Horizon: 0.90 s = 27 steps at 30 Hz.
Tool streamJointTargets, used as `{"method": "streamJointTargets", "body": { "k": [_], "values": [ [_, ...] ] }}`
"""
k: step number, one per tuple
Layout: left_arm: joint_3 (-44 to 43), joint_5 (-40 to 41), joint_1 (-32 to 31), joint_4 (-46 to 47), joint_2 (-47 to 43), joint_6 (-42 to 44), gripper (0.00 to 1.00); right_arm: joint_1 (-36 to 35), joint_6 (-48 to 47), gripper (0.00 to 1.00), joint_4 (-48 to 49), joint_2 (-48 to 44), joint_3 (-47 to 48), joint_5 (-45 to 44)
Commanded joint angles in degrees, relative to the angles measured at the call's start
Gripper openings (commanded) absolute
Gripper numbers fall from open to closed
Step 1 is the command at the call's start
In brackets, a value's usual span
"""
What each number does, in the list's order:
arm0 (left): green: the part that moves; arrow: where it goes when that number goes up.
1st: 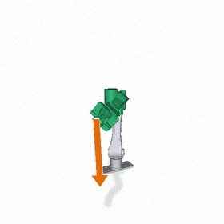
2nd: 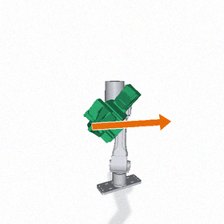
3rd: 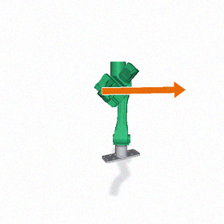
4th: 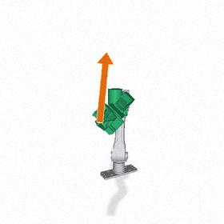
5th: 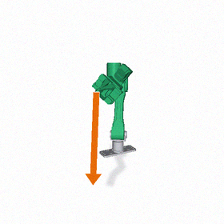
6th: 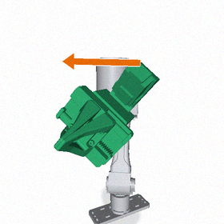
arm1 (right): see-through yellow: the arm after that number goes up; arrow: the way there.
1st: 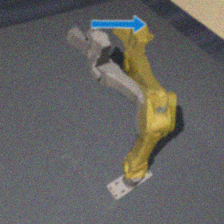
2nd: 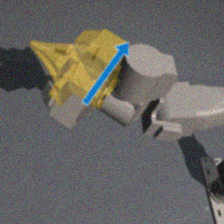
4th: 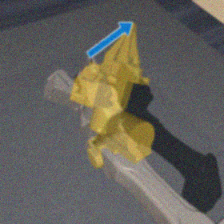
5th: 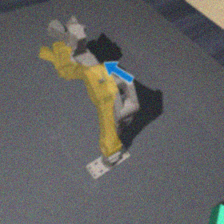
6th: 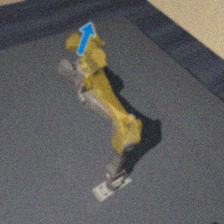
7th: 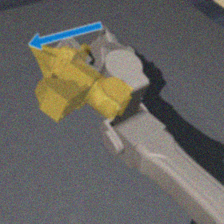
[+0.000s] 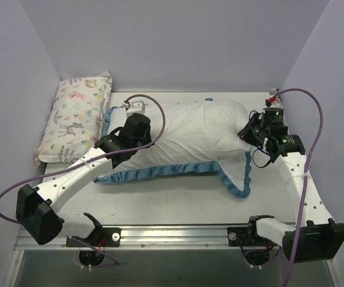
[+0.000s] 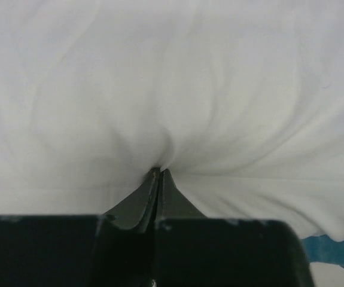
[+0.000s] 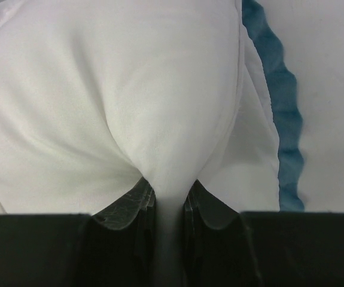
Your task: Remove the pillowcase from the pillow
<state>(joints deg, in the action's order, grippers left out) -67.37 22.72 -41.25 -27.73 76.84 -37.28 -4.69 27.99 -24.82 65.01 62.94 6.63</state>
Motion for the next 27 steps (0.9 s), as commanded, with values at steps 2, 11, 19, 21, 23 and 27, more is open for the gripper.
{"method": "streamJointTargets", "body": {
  "k": [2, 11, 19, 21, 23, 27],
  "values": [
    [-2.41, 5.05, 4.07, -4.79, -2.39, 0.45, 0.00, 0.91, -1.97, 0.00, 0.91, -2.26, 2.98, -4.79],
    [-1.18, 8.30, 18.04, -8.66, -6.26, 0.98, 0.00, 9.69, -0.74, 0.00, -2.07, -2.17, 7.63, -0.40],
    [-2.58, -0.65, 21.67, -5.15, -6.97, 3.34, 0.00, 9.09, -0.39, 0.00, -1.99, -3.22, 7.73, 4.35],
    [-6.43, -2.50, 18.15, -5.50, -5.83, 4.67, 0.07, 6.98, -1.27, 0.00, -1.81, -3.75, 5.80, 3.48],
    [-8.90, -2.94, 15.16, -5.50, -4.60, 5.02, 0.30, 1.54, -2.06, 0.00, -0.85, -5.50, 2.30, 1.64],
    [-16.45, -5.22, 6.66, -4.62, -0.38, 7.21, 0.78, -3.48, -2.24, 0.00, 1.78, -8.67, -7.08, -2.58]
  ]
}}
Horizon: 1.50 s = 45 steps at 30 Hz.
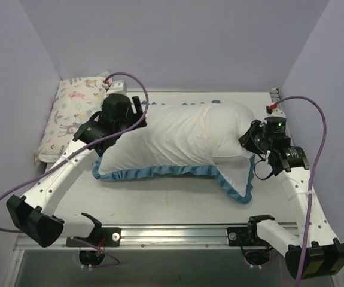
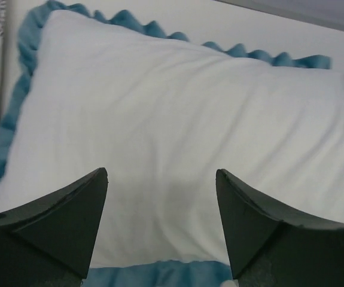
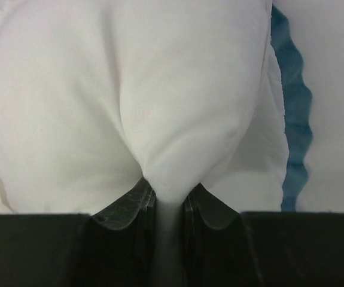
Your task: Remove the pillowcase from the pillow
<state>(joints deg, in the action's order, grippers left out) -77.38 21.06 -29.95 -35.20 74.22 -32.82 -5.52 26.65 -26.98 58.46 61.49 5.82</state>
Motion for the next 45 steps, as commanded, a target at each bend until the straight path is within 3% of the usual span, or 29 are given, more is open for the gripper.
{"method": "streamJointTargets", "body": {
  "k": [1, 6, 9, 13, 18, 23, 32, 45],
  "values": [
    [-7.42, -3.92, -5.89, 2.94, 4.42, 3.37, 0.82, -2.83, -0.90, 0.00, 5.35, -2.90, -7.60, -2.83],
    [-10.50, -5.32, -14.15, 5.93, 10.59, 6.71, 0.88, -3.36, -0.55, 0.00, 8.69, -3.87, -17.35, -2.14],
    [-10.86, -2.36, -17.67, 4.88, 12.45, 5.84, 0.88, -3.53, -0.37, 0.00, 9.41, -4.49, -18.08, -2.66],
    [-4.90, 10.47, -24.95, 0.67, 6.50, -4.14, 0.88, -3.53, -0.73, 0.00, 7.92, -4.49, -14.75, -3.36],
    [14.14, 22.60, -31.47, -0.48, -5.64, -18.93, 0.88, -3.88, -0.38, 0.00, 7.21, -3.88, -12.80, -3.10],
    [26.30, 22.54, -32.10, 1.44, -13.74, -28.25, 0.88, -4.32, -0.20, 0.00, 7.03, -3.35, -11.58, -2.75],
    [40.11, 18.58, -31.83, 20.86, -19.20, -23.35, 0.90, -5.20, -1.16, 0.00, 4.22, -3.44, -8.59, -3.89],
    [45.74, 12.95, -29.64, 18.06, -22.27, -36.43, 0.90, -5.29, -2.31, 0.00, 0.97, -4.14, -5.60, -5.30]
  ]
}}
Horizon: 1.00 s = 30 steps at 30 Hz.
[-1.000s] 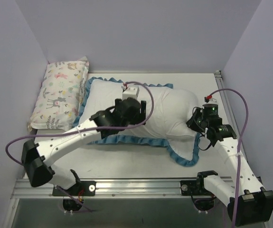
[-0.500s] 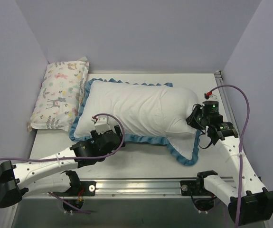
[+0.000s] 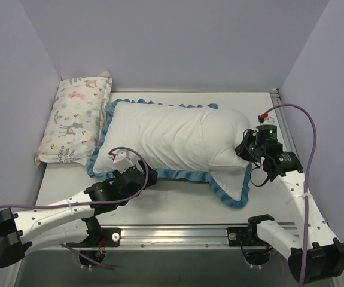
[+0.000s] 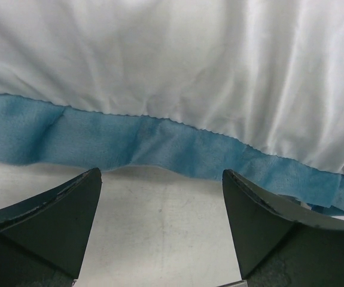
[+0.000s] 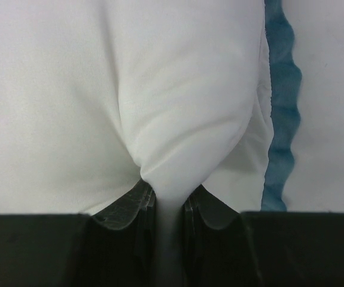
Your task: Remove the pillowcase from the pillow
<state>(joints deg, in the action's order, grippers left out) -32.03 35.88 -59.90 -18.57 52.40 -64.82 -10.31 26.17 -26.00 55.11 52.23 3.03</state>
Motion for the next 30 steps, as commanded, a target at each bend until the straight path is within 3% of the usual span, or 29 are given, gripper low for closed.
{"method": "streamJointTargets", "body": {
  "k": [1, 8, 17, 21, 22, 25, 27, 30],
  "values": [
    [1.00, -1.95, 0.40, 1.60, 0.06, -5.22, 0.90, -0.51, -1.83, 0.00, -0.10, -0.88, 3.76, -2.59],
    [6.19, -9.84, 7.25, 12.04, 0.42, -5.32, 0.90, -0.51, -2.53, 0.00, -1.33, -1.15, 4.37, -2.85],
    [8.03, -6.09, 8.04, 20.50, -3.88, -1.46, 0.86, -0.59, -2.79, 0.00, -2.13, -1.76, 4.73, -4.52],
    [8.48, -6.08, 9.53, 22.26, -3.72, -0.05, 0.68, -0.59, -2.88, 0.00, -2.21, -1.94, 5.16, -4.52],
    [8.39, -6.08, 9.80, 22.52, -3.54, 0.48, 0.56, -0.68, -2.80, 0.00, -2.30, -1.94, 5.34, -4.52],
    [8.21, -6.87, 10.15, 22.96, -2.39, 1.27, 0.36, -0.68, -2.88, 0.00, -2.56, -1.94, 5.78, -4.26],
    [8.48, -7.75, 10.15, 23.05, -1.78, 1.36, 0.29, -0.68, -2.97, 0.00, -2.65, -2.02, 5.78, -4.35],
    [9.09, -8.45, 10.15, 23.14, -1.69, 1.79, 0.10, -0.59, -3.06, 0.00, -2.65, -2.03, 5.87, -4.26]
  ]
}}
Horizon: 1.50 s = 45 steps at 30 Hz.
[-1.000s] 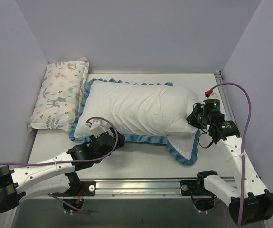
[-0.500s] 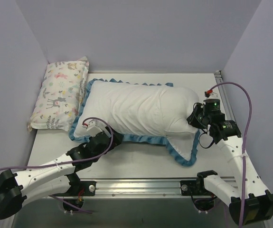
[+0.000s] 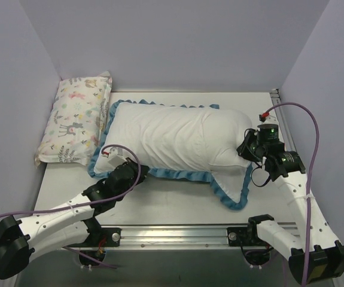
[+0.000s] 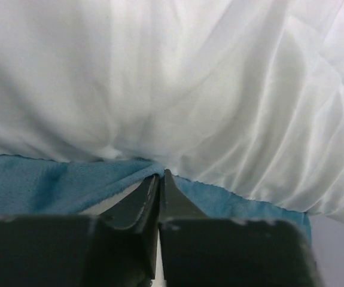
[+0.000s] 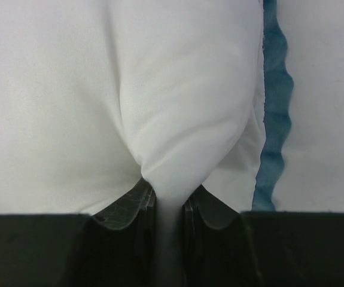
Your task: Remove the pillowcase from the pillow
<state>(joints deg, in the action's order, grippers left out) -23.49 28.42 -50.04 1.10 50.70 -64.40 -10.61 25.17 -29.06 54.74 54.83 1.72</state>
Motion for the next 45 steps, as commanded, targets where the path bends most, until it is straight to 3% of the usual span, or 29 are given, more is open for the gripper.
{"method": "streamJointTargets", "body": {
  "k": [1, 4, 11, 14, 20, 23, 24, 25, 30, 32, 33, 34, 35, 38, 39, 41, 42, 44, 45],
  "values": [
    [-0.15, -0.83, 0.30, 2.25, -0.33, 1.73, 0.01, -0.37, -2.05, 0.00, 0.49, -1.57, 3.53, -2.95],
    [-3.66, 1.35, -0.67, -4.84, -3.23, 5.24, 0.00, -0.29, -2.23, 0.00, -0.03, -1.57, 5.97, -2.95],
    [-26.91, 11.73, -5.59, -19.73, -7.54, 18.42, 0.00, -0.55, -1.62, 0.00, -4.24, -1.30, 17.40, -2.25],
    [-35.11, 13.93, -6.47, -21.75, -5.53, 25.71, 0.00, -0.55, -0.83, 0.00, -6.09, -1.30, 23.10, -2.16],
    [-58.57, 16.05, -6.47, -23.34, 6.67, 38.64, 0.00, -0.64, 1.99, 0.00, -6.45, 0.00, 28.05, 0.93],
    [-68.87, 7.47, -0.17, -27.46, 18.95, 38.66, 0.00, -0.46, 2.43, 0.00, -5.84, 3.69, 25.87, -0.48],
    [-70.37, -0.74, 4.90, -28.78, 21.70, 36.82, 0.00, -0.46, 2.69, 0.00, -4.96, 4.66, 22.72, -0.83],
    [-73.25, -3.87, 7.04, -29.57, 24.68, 35.85, 0.00, -0.29, 3.30, 0.00, -4.17, 5.63, 20.95, -1.01],
    [-78.81, -14.07, 12.50, -31.24, 43.50, 34.00, 0.00, 2.08, 5.15, 0.01, 3.47, 14.85, 11.71, 1.26],
    [-80.91, -15.85, 13.92, -30.99, 49.46, 33.64, 0.00, 3.23, 5.59, 0.07, 5.58, 19.85, 10.48, 3.89],
    [-81.54, -16.47, 14.01, -30.73, 50.98, 34.07, 0.00, 4.27, 5.68, 0.21, 6.11, 21.10, 10.21, 4.43],
    [-82.33, -16.82, 14.09, -30.72, 52.30, 34.34, 0.00, 4.63, 5.77, 0.27, 7.60, 22.24, 9.86, 4.96],
    [-83.64, -17.26, 14.09, -30.72, 54.40, 34.69, 0.00, 4.90, 5.68, 0.42, 7.70, 23.90, 10.03, 5.66],
    [-85.93, -19.63, 14.01, -30.02, 55.91, 35.66, 0.00, 7.27, 5.68, 0.64, 8.84, 23.84, 10.65, 7.25],
    [-86.03, -20.33, 14.09, -29.15, 55.74, 35.92, 0.04, 7.97, 5.94, 0.76, 9.02, 23.14, 10.91, 6.99],
    [-86.03, -21.04, 13.83, -27.48, 54.69, 36.80, 0.17, 8.68, 5.86, 0.87, 8.93, 21.46, 13.01, 7.07],
    [-86.11, -21.30, 13.74, -27.04, 54.34, 36.98, 0.37, 8.94, 5.77, 0.89, 8.58, 20.94, 13.72, 6.55],
    [-86.11, -21.57, 13.74, -26.42, 52.85, 37.85, 0.53, 10.08, 5.77, 1.00, 7.44, 19.01, 15.39, 5.93],
    [-86.20, -21.74, 13.83, -26.33, 52.32, 37.95, 0.62, 10.43, 6.03, 1.00, 7.35, 18.30, 15.66, 5.76]
  ]
}}
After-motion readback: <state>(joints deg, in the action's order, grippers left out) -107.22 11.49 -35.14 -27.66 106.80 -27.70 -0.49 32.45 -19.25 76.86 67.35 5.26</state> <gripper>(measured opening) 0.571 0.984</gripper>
